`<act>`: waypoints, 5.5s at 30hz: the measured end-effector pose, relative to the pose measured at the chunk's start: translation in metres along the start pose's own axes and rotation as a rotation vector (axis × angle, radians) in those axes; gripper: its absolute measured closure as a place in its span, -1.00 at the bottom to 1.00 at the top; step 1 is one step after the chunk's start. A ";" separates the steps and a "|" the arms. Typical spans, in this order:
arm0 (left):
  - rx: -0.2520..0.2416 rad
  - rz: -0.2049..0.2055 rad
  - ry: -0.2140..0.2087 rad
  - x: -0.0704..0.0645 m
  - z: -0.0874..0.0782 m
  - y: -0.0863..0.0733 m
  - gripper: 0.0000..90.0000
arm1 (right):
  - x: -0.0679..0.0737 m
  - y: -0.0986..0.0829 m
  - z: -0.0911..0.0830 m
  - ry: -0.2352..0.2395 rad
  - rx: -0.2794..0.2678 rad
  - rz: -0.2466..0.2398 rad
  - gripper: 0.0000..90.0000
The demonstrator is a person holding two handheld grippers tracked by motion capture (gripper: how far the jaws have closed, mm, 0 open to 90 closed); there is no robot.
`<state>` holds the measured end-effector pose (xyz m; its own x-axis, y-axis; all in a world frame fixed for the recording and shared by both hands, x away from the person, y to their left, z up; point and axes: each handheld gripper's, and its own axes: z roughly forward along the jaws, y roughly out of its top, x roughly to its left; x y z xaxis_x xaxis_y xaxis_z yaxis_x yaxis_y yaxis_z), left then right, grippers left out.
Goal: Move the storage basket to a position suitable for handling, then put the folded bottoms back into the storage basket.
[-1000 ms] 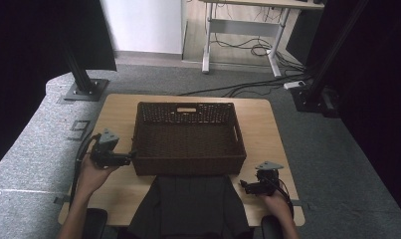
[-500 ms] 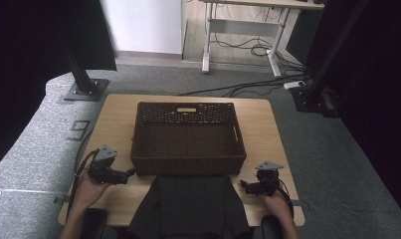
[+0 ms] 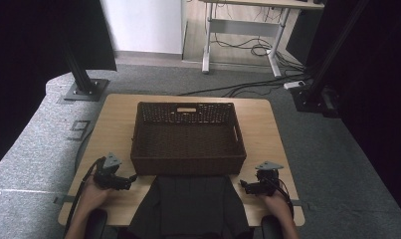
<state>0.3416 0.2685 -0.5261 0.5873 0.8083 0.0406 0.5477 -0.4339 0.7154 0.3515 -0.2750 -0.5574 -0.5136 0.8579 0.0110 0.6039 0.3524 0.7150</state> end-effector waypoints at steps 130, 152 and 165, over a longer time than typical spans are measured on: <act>0.028 -0.068 -0.572 -0.119 0.018 0.023 0.40 | 0.125 0.020 0.008 0.770 0.069 0.130 0.28; -0.215 0.073 -0.526 -0.116 -0.024 0.059 0.56 | 0.125 0.054 -0.038 0.651 -0.188 -0.075 0.33; -0.283 0.111 -0.496 -0.110 -0.048 0.088 0.56 | 0.124 0.085 -0.062 0.604 -0.266 -0.149 0.34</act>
<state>0.2969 0.1609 -0.4347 0.8784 0.4513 -0.1571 0.3266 -0.3269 0.8869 0.3014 -0.1624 -0.4522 -0.8769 0.4208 0.2325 0.3694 0.2802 0.8860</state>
